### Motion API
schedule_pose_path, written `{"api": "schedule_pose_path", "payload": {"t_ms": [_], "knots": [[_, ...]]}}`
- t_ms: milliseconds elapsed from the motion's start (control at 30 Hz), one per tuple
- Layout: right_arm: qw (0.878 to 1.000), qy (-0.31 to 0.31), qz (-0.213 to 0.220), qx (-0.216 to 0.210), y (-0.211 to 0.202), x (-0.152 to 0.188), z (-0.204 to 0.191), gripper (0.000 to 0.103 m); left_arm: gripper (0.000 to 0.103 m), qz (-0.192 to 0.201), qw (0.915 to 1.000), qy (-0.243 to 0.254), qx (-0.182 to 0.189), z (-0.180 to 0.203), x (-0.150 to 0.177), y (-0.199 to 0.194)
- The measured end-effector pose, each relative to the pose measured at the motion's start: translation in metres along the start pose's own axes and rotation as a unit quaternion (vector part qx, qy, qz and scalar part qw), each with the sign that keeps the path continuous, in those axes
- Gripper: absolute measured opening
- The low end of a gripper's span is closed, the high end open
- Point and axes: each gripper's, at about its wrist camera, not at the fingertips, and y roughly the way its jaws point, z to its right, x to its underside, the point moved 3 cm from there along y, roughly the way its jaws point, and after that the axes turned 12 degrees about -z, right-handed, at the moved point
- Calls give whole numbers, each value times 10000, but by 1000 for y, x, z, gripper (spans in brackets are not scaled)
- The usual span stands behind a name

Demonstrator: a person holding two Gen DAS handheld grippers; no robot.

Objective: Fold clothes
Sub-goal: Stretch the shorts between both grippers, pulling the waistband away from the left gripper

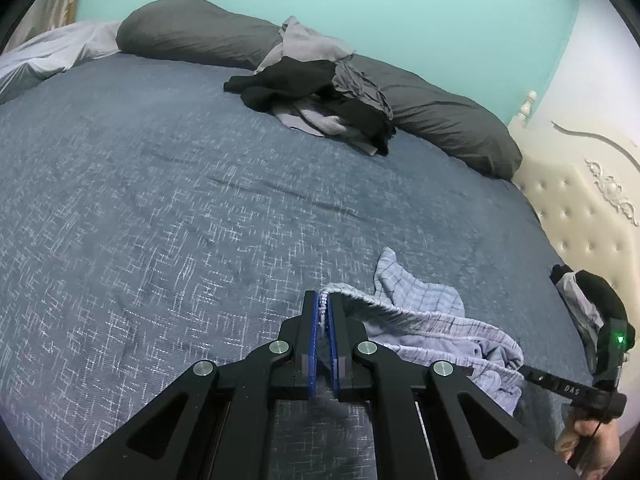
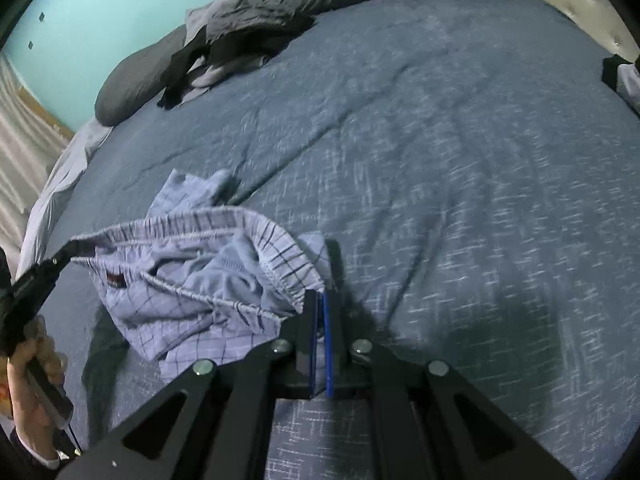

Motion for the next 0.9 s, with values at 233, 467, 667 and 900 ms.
{"api": "schedule_pose_path", "payload": {"t_ms": [233,467,667,900], "knots": [[9958,334,441,-734,-21,-4,11,7,5,-32,9999,-162,-49,-9,-2,4],[9949,-163,365,-921,-23,3,2,39,5,-92,9996,-249,-62,-12,-2,10],[9939,-1017,244,-352,-11,12,-23,39,5,-105,9994,-313,-53,-12,-2,12],[9910,-1301,287,126,2,11,-34,39,5,-136,9996,-253,-15,-11,-2,11]]}}
